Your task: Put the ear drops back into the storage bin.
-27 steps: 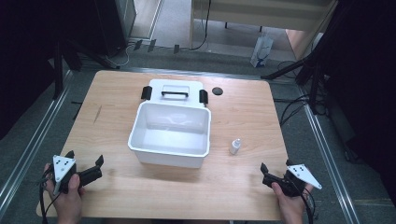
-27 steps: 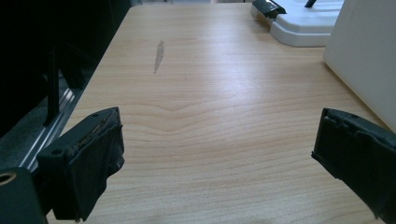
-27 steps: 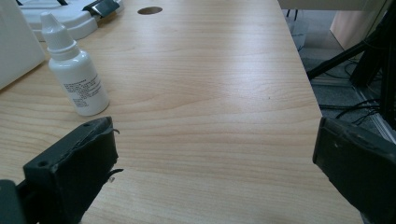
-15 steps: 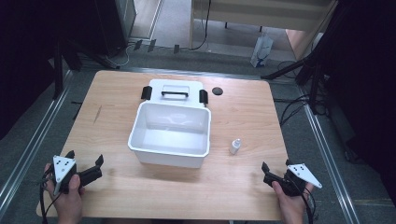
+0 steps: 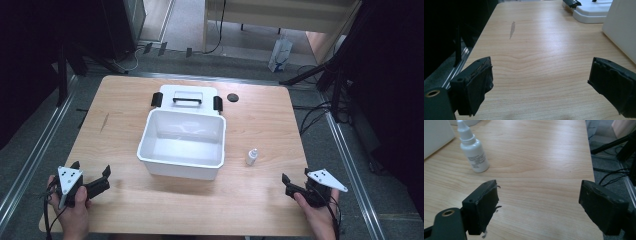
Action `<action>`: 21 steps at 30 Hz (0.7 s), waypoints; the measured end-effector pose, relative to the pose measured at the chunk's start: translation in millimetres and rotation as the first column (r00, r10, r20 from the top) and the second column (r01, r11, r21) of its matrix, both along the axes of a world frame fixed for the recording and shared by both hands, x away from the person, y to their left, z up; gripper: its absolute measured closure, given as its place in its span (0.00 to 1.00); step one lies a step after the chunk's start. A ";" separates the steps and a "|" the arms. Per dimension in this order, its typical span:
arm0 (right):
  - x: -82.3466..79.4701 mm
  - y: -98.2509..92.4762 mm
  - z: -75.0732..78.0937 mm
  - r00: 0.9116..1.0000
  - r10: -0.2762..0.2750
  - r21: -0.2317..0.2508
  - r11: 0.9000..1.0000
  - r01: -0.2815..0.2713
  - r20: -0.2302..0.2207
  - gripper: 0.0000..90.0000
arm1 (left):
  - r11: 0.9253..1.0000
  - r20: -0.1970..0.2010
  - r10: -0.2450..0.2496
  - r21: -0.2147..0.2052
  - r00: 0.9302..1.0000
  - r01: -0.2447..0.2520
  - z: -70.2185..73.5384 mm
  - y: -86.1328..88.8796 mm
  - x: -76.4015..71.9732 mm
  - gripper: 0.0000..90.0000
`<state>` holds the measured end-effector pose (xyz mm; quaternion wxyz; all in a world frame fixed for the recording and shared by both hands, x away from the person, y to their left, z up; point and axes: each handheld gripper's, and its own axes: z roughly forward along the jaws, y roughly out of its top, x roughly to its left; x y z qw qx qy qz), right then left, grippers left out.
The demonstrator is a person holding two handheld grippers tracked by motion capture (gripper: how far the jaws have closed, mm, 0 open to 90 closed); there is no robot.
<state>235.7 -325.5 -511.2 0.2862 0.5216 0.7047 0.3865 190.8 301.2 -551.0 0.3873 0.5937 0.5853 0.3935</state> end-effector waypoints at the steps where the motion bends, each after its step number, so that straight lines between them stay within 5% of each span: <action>1: 2.6 1.0 9.5 0.999 0.027 0.009 1.000 -0.027 -0.023 0.18 | 1.000 -0.002 -0.002 0.004 1.000 0.002 0.0 0.0 0.1 0.07; 4: 7.0 1.7 17.5 0.997 0.045 0.014 0.999 -0.045 -0.063 0.19 | 1.000 -0.004 -0.001 0.006 1.000 0.001 0.1 -0.1 0.2 0.07; 10: 20.9 10.9 35.5 0.979 0.107 -0.068 0.990 -0.120 -0.176 0.19 | 1.000 -0.004 -0.005 0.007 1.000 0.005 0.0 -0.2 0.6 0.07; 11: 26.8 16.3 39.7 0.967 0.119 -0.112 0.983 -0.147 -0.227 0.19 | 1.000 -0.006 -0.006 0.011 1.000 0.006 0.2 -0.3 0.4 0.07; 14: 36.7 24.0 43.0 0.938 0.129 -0.139 0.974 -0.181 -0.322 0.19 | 1.000 -0.006 -0.007 0.011 1.000 0.007 0.2 -0.5 0.4 0.07; 21: 56.1 41.1 43.4 0.872 0.134 -0.202 0.946 -0.254 -0.470 0.20 | 1.000 -0.005 -0.008 0.001 1.000 0.008 -0.1 0.0 0.9 0.07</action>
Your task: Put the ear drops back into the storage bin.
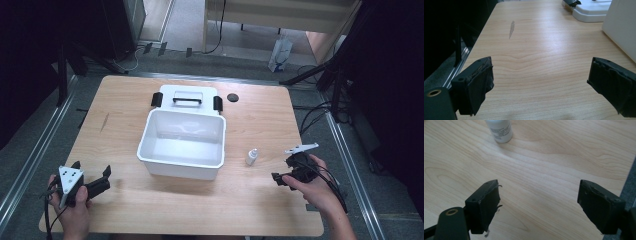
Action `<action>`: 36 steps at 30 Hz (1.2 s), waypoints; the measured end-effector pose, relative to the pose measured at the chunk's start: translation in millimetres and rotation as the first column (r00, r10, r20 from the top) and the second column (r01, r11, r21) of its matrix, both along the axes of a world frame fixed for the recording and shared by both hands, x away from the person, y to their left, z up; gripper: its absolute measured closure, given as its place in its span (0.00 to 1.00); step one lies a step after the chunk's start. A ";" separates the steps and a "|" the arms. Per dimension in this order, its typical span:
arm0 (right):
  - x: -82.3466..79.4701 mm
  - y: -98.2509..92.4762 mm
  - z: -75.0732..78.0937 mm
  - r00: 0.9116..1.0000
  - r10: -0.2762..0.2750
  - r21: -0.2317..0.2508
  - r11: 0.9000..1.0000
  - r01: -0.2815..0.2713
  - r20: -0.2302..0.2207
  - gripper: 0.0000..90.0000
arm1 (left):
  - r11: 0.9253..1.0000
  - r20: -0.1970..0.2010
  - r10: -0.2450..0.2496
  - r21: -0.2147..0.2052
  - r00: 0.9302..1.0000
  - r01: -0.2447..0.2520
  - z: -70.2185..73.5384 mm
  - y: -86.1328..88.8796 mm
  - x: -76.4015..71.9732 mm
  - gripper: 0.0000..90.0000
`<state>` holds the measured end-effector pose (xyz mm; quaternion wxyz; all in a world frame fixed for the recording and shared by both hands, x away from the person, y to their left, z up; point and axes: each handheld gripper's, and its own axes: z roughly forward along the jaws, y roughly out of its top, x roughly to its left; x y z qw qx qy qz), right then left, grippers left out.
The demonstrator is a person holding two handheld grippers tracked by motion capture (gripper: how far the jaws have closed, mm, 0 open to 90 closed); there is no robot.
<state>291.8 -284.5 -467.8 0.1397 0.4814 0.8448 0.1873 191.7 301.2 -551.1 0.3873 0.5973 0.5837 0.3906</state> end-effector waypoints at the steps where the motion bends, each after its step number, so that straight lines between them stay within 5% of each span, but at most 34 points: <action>1: 0.0 0.0 0.0 1.000 0.000 0.000 1.000 0.000 0.000 0.20 | 1.000 0.000 0.000 0.000 1.000 0.000 0.0 0.0 0.0 0.07; 9: 15.9 11.8 7.8 0.999 0.003 -0.079 0.997 -0.007 -0.048 0.21 | 1.000 -0.006 0.000 -0.007 1.000 0.000 0.2 0.9 0.2 0.07; 16: 31.3 27.0 14.9 0.997 0.019 -0.172 0.985 -0.032 -0.075 0.24 | 1.000 -0.011 -0.002 -0.006 1.000 0.002 0.3 0.7 0.6 0.07; 25: 47.2 37.4 28.3 0.993 0.022 -0.175 0.984 -0.043 -0.117 0.33 | 1.000 -0.013 -0.005 -0.002 1.000 0.005 0.3 0.6 0.8 0.07; 36: 62.1 63.9 42.2 0.975 0.113 -0.145 0.979 -0.142 -0.191 0.48 | 1.000 -0.014 -0.007 -0.001 1.000 0.007 0.2 0.4 1.1 0.08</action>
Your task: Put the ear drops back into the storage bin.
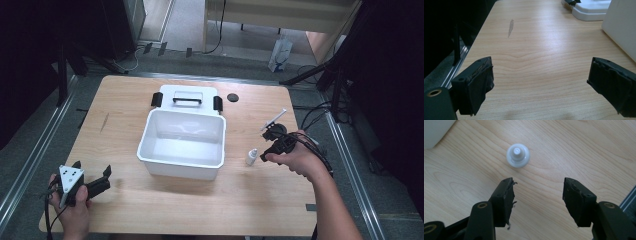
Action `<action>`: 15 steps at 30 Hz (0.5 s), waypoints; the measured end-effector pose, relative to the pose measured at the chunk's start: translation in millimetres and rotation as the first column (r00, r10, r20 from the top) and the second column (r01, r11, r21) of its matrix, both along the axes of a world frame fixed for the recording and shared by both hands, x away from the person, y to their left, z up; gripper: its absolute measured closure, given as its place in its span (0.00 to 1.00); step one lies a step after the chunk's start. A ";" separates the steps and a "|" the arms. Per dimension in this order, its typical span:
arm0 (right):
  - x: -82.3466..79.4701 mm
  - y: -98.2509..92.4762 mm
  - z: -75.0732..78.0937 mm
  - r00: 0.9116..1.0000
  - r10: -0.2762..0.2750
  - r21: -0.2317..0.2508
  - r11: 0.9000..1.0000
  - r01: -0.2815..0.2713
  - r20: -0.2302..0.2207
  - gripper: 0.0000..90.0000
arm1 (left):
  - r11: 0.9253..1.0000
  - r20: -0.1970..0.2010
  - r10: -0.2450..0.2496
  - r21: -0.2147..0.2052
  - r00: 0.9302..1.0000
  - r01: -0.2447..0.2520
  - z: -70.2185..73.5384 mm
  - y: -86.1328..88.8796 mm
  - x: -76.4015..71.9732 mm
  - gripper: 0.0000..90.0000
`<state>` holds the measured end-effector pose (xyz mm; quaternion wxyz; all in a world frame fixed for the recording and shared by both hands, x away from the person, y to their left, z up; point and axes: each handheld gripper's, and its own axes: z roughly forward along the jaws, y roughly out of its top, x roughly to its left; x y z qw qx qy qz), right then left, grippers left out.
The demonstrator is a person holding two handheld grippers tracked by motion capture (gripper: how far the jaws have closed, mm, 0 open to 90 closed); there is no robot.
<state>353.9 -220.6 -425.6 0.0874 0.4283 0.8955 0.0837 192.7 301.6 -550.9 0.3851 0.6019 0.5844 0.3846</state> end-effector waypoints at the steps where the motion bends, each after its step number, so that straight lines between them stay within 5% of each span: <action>1: 2.1 3.0 -0.2 1.000 0.007 -0.006 1.000 -0.007 -0.006 0.49 | 1.000 0.001 0.001 -0.002 1.000 -0.001 -0.1 0.1 0.1 0.08; 8: 14.4 20.5 -3.0 0.997 0.015 0.009 1.000 -0.015 -0.073 0.58 | 1.000 -0.003 0.000 -0.004 1.000 0.000 0.0 0.2 0.3 0.08; 15: 24.5 35.4 -8.7 0.997 0.009 -0.032 0.999 -0.011 -0.080 0.58 | 1.000 -0.002 0.001 -0.006 1.000 -0.001 -0.1 0.2 0.5 0.08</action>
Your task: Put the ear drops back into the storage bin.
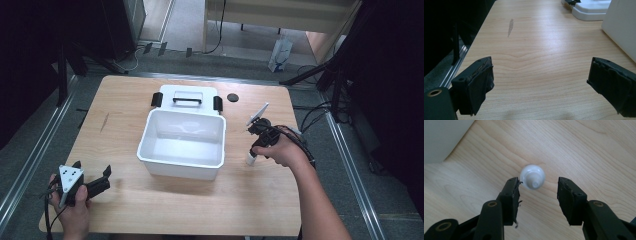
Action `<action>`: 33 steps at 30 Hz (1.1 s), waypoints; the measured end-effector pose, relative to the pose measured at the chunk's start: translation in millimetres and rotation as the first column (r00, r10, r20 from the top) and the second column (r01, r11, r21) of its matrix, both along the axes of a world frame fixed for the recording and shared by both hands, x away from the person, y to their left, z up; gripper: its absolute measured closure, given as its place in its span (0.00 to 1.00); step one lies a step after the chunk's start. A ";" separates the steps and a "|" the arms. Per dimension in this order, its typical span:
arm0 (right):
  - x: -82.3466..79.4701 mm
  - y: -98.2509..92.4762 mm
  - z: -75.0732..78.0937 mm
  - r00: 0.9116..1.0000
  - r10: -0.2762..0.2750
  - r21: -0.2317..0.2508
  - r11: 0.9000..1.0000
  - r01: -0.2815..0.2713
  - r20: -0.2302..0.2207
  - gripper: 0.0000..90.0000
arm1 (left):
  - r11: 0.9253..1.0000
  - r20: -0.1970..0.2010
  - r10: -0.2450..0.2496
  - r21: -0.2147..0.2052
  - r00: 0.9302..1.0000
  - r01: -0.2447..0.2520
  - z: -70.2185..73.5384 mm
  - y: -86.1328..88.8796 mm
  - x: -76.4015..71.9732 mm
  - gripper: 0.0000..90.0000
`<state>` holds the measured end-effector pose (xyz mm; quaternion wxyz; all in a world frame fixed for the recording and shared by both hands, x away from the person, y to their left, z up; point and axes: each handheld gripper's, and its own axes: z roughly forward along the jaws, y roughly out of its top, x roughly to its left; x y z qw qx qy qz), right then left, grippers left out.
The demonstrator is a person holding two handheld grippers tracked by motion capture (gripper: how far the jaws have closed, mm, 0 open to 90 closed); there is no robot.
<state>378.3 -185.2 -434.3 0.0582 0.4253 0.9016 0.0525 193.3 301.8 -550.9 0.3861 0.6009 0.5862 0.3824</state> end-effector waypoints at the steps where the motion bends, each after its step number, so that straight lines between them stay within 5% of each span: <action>1: 3.5 4.2 -2.3 1.000 -0.011 0.007 1.000 0.011 -0.008 0.59 | 1.000 0.000 0.000 0.000 1.000 0.000 0.0 0.1 0.1 0.08; 18: 11.0 10.5 -18.8 0.997 -0.051 -0.021 0.999 0.050 -0.059 0.74 | 1.000 -0.002 -0.008 -0.002 1.000 0.008 0.0 0.3 0.4 0.08; 33: 6.8 5.2 0.9 0.998 -0.010 0.012 1.000 0.011 -0.063 0.80 | 1.000 -0.003 -0.005 -0.005 1.000 0.005 -0.1 0.2 1.0 0.08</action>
